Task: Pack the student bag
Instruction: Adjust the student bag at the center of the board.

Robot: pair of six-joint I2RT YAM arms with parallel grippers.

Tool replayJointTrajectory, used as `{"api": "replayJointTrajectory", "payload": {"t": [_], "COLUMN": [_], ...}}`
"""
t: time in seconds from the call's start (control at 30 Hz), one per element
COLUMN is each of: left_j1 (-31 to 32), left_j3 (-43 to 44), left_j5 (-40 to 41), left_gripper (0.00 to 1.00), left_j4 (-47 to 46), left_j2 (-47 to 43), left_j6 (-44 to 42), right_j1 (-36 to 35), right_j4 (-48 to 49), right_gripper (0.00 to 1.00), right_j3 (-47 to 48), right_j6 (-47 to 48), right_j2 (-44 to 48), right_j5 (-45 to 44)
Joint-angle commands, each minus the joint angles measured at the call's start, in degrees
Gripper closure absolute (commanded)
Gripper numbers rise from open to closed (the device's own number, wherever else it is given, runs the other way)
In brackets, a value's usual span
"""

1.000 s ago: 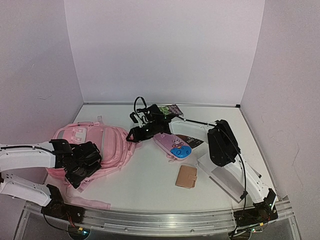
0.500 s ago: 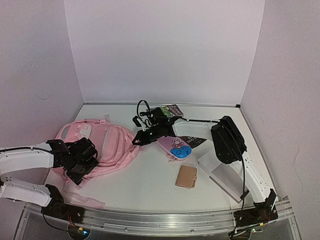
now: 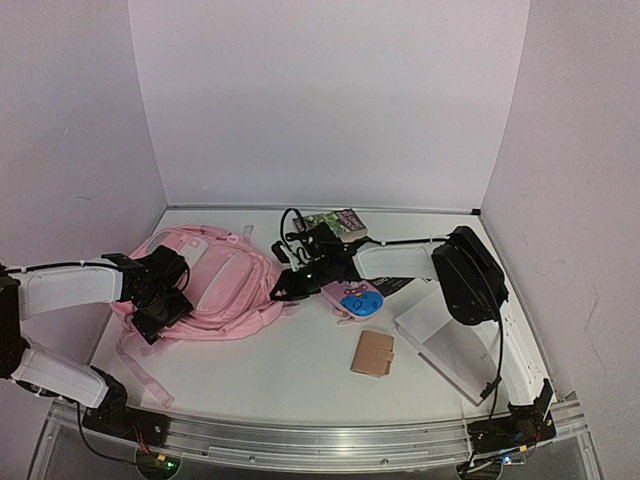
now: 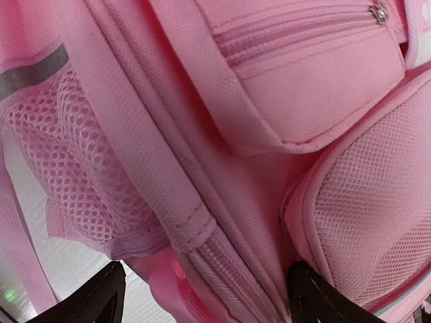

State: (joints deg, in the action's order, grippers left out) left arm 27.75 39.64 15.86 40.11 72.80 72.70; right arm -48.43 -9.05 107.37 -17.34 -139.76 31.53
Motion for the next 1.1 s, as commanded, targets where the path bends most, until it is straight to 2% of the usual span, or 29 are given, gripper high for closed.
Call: {"api": "replayJointTrajectory", "payload": {"t": [0.0, 0.07, 0.1, 0.23, 0.3, 0.5, 0.73, 1.07], "left_j1": [-4.11, -5.82, -6.80, -8.66, -8.65, -8.67, -8.67, -8.60], "left_j3": [5.50, 6.70, 7.10, 9.39, 10.17, 8.44, 5.05, 3.11], "left_j5": [0.40, -0.63, -1.24, -2.28, -2.26, -4.62, -6.42, -7.69], "left_gripper": [0.17, 0.16, 0.15, 0.09, 0.04, 0.00, 0.00, 0.00], "left_j4": [-7.55, -7.74, -8.03, -6.49, -5.09, -3.91, -5.07, -5.73], "left_j2": [3.35, 4.26, 4.41, 3.51, 2.60, -0.23, -1.54, -2.17], "left_j6": [-6.59, -8.63, -9.52, -13.15, -14.30, -14.74, -13.99, -12.95], "right_j1": [-7.37, -8.68, -9.11, -7.48, -4.81, 3.91, 6.65, 6.15], "right_j4": [-6.16, -6.33, -6.49, -8.21, -8.15, -8.18, -8.17, -8.06], "right_gripper": [0.88, 0.82, 0.75, 0.34, 0.22, 0.20, 0.18, 0.21], "right_j3": [-4.29, -5.13, -5.56, -6.47, -5.91, 2.60, 8.70, 12.17], "right_j6": [2.77, 4.00, 4.71, 8.39, 8.68, 4.92, 5.34, 1.33], "right_j2": [5.06, 6.24, 6.92, 10.77, 12.17, 8.69, 3.18, -5.22], "right_j5": [10.77, 11.31, 11.67, 10.54, 9.21, 5.13, -1.46, 5.49]}}
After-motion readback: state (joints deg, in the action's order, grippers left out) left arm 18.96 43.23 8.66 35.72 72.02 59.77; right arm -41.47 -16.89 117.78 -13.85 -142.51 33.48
